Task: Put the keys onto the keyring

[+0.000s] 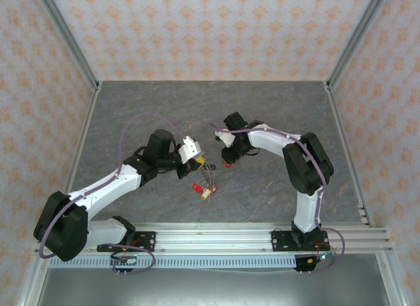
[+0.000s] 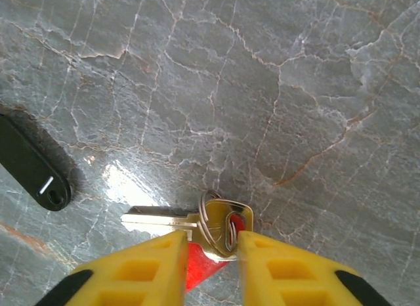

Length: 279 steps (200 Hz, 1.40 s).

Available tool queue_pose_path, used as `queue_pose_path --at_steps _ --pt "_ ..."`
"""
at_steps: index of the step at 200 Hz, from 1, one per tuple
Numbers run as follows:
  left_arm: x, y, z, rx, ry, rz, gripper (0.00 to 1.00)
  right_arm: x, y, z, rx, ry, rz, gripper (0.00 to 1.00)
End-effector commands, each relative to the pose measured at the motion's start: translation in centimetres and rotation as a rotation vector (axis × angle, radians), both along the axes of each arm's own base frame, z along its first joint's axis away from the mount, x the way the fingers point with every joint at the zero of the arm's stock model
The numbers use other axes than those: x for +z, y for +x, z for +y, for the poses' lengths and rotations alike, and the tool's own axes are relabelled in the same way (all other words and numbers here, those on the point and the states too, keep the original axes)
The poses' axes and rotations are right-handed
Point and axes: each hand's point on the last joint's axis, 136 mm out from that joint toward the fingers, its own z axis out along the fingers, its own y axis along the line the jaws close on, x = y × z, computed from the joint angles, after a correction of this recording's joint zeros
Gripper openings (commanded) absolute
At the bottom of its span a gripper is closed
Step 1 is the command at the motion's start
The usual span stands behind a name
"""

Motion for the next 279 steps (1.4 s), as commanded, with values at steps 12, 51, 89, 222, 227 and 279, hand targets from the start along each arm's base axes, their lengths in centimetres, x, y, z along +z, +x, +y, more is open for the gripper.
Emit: queue_pose_path --at_steps 12,51,89,222,227,279 --pt "1.1 0.1 -0.6 -0.03 -0.019 -0.024 0.0 0.6 0.6 0.5 0.021 0.004 -0.014 0.22" --pt "1.0 0.0 -0.7 -0.034 -0.016 -0.016 0.0 0.5 0.4 0.8 0.032 0.015 0.001 0.15" --pt "1.1 -0.1 -0.8 -0.042 -0.018 -0.007 0.0 0.3 0.6 0.8 0.028 0.008 0.01 0.16" --pt "1.2 0.2 -0.8 -0.023 -0.028 -0.009 0.0 7.3 -2.0 0.9 -0.016 0.237 -0.149 0.0" --pt "1.3 0.2 -0.8 -0.023 -0.03 -0.009 0.0 8.2 -2.4 0.9 -0.012 0.269 -0.169 0.0" --pt "1.9 0.3 -0.9 -0.017 -0.051 -0.005 0.0 15.1 -6.4 1.7 0.097 0.568 -0.393 0.0"
